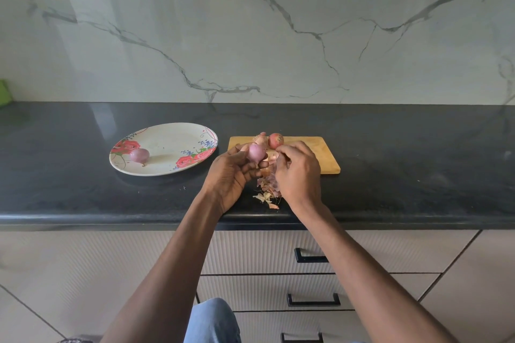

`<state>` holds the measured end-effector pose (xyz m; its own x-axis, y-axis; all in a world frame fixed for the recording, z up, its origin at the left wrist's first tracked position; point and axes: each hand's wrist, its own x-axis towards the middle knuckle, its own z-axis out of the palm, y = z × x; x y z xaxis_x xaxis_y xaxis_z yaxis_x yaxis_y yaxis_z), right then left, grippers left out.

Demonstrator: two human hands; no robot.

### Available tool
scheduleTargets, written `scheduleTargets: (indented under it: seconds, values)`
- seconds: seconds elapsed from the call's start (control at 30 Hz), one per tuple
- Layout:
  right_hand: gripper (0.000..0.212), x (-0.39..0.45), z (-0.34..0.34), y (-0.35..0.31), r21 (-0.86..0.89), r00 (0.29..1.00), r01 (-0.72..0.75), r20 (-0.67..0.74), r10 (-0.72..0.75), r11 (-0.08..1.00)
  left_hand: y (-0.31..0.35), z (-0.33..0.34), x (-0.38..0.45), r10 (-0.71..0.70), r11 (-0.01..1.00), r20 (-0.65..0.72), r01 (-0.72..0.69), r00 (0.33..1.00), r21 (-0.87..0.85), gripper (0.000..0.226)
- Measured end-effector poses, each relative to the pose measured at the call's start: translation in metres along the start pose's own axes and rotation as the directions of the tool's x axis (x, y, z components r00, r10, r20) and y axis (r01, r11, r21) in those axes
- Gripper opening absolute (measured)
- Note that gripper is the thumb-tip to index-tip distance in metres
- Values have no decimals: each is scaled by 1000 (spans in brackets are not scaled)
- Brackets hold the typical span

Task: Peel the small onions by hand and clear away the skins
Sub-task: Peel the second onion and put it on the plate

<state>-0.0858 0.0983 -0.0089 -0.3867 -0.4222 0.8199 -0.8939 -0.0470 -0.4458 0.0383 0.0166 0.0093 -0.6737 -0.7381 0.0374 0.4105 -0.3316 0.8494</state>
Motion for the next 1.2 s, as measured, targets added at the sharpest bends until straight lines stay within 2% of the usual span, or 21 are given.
scheduleTargets:
  seconds: [0.13, 0.33, 0.43, 0.57, 0.63, 0.77, 0.87, 0.97, 1.07, 1.2]
  values:
    - [19, -1, -4, -5, 148, 998, 49, 32, -55, 988, 0, 0, -1, -16, 1000, 34, 17, 999, -7, 21]
    - [15, 0, -2, -1, 201, 998, -17, 66, 4, 979, 0, 0, 0, -17, 1000, 20, 16, 1000, 21, 23]
    - [3, 1, -1, 0, 163, 993, -75, 104, 59, 984, -1, 0, 1, -33, 999, 2, 33, 999, 6, 23]
    - [7, 1, 1, 0, 114, 991, -108, 87, 99, 987, 0, -1, 0, -62, 998, -3, 61, 998, -21, 23]
    - [23, 1, -3, -2, 145, 996, -77, 55, 70, 986, -1, -3, 1, -64, 997, -7, 64, 998, -31, 25]
    - [28, -1, -4, -5, 209, 996, 51, 59, -65, 976, -1, -3, 2, -63, 997, 8, 63, 998, -33, 21]
    - [25, -1, -2, -1, 215, 996, 61, 52, -74, 975, -1, -1, 1, -62, 998, 19, 62, 998, -17, 18]
    - [13, -2, -1, 0, 190, 997, 68, 29, -75, 979, -1, -2, 2, -69, 998, 7, 69, 998, 7, 14]
    - [2, -3, -1, -1, 147, 993, 79, 72, -90, 986, -1, -1, 1, -70, 997, -18, 71, 997, 29, 16]
    - [12, -4, 2, -2, 102, 992, 47, 108, -58, 994, 0, -1, 1, -89, 995, -7, 89, 996, 55, 30]
